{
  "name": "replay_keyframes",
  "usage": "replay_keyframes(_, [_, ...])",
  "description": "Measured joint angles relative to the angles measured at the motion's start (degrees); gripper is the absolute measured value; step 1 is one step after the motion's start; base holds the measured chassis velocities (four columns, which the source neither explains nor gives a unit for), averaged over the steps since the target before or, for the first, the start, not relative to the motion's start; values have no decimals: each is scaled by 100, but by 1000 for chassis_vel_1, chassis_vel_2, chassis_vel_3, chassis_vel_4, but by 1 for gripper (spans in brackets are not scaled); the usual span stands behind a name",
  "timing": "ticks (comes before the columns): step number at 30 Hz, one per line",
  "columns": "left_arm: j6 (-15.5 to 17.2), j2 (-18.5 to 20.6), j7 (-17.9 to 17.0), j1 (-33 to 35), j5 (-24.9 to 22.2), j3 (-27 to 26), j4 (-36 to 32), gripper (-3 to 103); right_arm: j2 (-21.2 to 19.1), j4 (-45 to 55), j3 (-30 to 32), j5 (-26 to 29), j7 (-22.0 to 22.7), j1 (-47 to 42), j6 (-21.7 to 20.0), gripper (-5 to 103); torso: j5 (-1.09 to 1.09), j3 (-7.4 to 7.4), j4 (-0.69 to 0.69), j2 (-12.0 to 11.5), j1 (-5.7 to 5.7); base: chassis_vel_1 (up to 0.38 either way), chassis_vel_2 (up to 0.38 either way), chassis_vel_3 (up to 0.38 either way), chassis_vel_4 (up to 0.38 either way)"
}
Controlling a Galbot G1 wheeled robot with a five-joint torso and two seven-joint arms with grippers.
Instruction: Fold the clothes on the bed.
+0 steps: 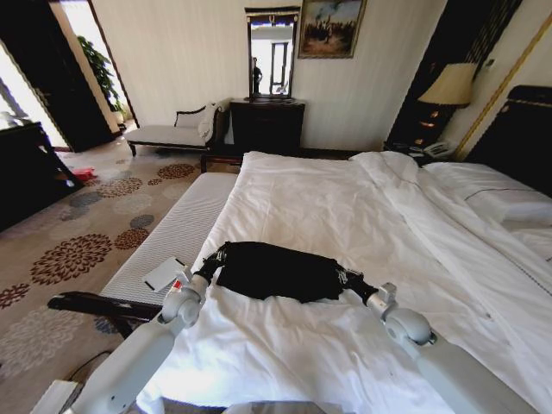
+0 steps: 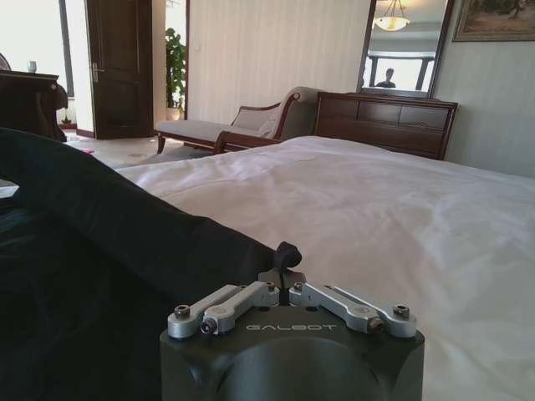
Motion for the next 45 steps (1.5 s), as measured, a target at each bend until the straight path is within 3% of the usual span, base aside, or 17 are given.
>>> replay_keyframes(8, [-164,-44,84,390,141,-177,-59,1,235,209,392,-248,-105,-587,147,0,-1,0,-2,0,0,0,0,0,0])
replay_keyframes(27, [-397,-120,226,742,293,-273,180,1,639,14,571,-644,-259,-1086,562,0,-1,1,0,0,1,0,0,0,0])
replay_keyframes(39, [-434,24,239,681,225,-287,136,1,694,267,620,-635,-192,-1197,563,0,-1,1,-1,-1,1,0,0,0,0])
replay_keyframes(45, [-477,41,263,856,407,-284,117,1,717,285,666,-830,-298,-1410,638,-2,-1,1,-2,-1,1,0,0,0,0])
